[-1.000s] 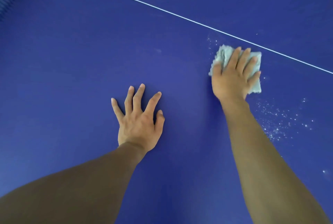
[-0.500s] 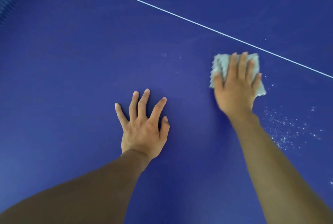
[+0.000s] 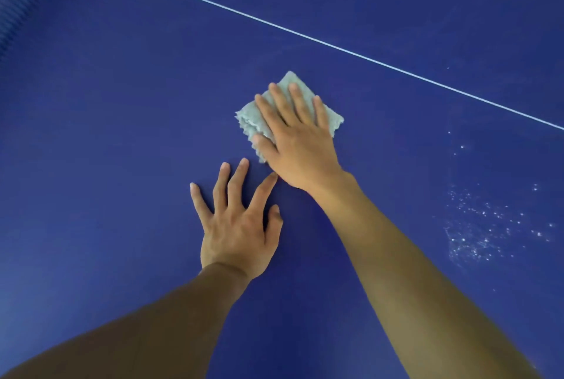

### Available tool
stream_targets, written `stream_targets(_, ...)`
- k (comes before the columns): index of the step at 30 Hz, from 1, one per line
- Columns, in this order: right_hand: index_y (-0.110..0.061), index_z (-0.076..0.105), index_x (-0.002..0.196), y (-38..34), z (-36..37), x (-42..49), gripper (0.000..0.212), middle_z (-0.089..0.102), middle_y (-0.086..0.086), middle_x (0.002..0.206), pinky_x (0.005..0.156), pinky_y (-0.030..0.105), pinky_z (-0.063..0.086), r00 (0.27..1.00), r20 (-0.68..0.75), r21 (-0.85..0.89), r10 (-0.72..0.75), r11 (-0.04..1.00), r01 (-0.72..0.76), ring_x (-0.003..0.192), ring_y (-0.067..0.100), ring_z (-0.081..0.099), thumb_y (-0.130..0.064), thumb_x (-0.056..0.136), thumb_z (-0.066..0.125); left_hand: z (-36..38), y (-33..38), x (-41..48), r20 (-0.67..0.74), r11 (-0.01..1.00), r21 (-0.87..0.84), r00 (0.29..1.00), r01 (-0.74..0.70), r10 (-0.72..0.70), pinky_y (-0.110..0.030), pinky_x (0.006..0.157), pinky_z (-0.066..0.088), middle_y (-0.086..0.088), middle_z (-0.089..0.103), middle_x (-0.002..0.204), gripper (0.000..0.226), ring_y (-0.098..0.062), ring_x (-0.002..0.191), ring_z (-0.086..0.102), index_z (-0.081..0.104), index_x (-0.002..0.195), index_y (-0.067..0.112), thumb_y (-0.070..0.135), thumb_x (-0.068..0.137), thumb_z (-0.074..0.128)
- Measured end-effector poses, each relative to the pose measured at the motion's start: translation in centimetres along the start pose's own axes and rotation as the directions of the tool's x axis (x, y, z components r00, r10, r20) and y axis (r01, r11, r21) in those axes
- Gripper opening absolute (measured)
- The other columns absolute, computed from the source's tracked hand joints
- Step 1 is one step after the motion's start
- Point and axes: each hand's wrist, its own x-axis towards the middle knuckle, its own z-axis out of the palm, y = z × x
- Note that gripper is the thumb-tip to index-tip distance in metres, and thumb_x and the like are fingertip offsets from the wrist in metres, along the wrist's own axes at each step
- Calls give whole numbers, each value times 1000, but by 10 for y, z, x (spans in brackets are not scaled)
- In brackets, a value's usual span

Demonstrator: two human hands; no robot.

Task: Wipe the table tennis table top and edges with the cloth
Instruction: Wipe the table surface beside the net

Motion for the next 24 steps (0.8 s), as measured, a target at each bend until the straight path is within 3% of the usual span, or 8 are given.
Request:
stream_targets(3, -30, 17, 166, 74, -11, -35, 65, 6, -2, 175, 126, 59, -2, 956, -25, 54, 292, 956, -290, 162, 27, -2, -55, 108, 31, 1, -2, -1, -7, 1000, -14, 1000, -2, 2, -74, 120, 6, -9, 26, 167, 55, -35, 157, 17, 41, 152, 36, 47, 99, 33)
stream_targets(7, -24, 8, 168, 164, -41, -58, 70, -4, 4, 176, 126, 62, -3, 666, -41, 146, 745, 664, -733, 161, 29, -6, -56, 109, 28, 1, -1, -1, -16, 1000, -29, 1000, -7, 6, -75, 119, 6, -11, 27, 166, 56, -36, 156, 18, 45, 151, 33, 47, 98, 34)
stream_targets(10, -19, 2, 168, 201, -60, -17, 72, -8, 8, 175, 126, 63, -1, 517, -35, 147, 855, 516, -844, 161, 32, -9, -56, 109, 21, 0, 1, -1, -18, 1000, -20, 1000, -8, 8, -75, 119, 7, -12, 28, 165, 56, -37, 155, 20, 46, 151, 33, 47, 98, 35)
stream_targets(12, -19, -1, 168, 212, -70, 27, 73, -11, 8, 175, 126, 63, -2, 498, -18, 147, 867, 495, -857, 161, 34, -10, -56, 108, 17, 1, 1, -1, -26, 1000, -7, 1000, -13, 13, -75, 119, 8, -12, 28, 165, 56, -38, 155, 21, 45, 151, 33, 47, 98, 35)
stream_targets(15, -21, -2, 168, 182, -69, 94, 72, -12, 6, 175, 126, 63, -7, 675, 17, 132, 737, 668, -732, 160, 33, -13, -57, 108, 16, 3, 1, -1, -39, 1000, 5, 999, -23, 23, -76, 118, 10, -13, 29, 164, 55, -39, 154, 23, 44, 150, 33, 46, 97, 36)
stream_targets(19, -25, 6, 168, 52, -40, 129, 69, -6, 3, 176, 126, 61, -7, 971, 41, 50, 236, 970, -238, 161, 30, -11, -56, 109, 22, 1, 1, 1, -33, 999, 30, 999, -23, 24, -77, 117, 14, -13, 32, 164, 55, -39, 153, 26, 48, 149, 32, 45, 97, 36)
stream_targets(22, -27, 11, 168, -31, -16, 98, 67, -1, 0, 176, 126, 60, -5, 978, 127, 20, -167, 986, 165, 162, 27, -8, -56, 109, 25, 0, 1, 1, -36, 999, 35, 999, -22, 24, -77, 117, 13, -13, 32, 164, 54, -39, 154, 25, 46, 149, 32, 45, 98, 35)
stream_targets(24, -29, 14, 167, -43, -6, 72, 65, 3, -1, 176, 127, 57, -6, 940, 146, 26, -307, 951, 307, 162, 25, -6, -55, 109, 27, 1, 0, 1, -36, 999, 35, 999, -26, 27, -77, 117, 13, -13, 32, 164, 54, -39, 154, 24, 44, 149, 32, 45, 98, 35)
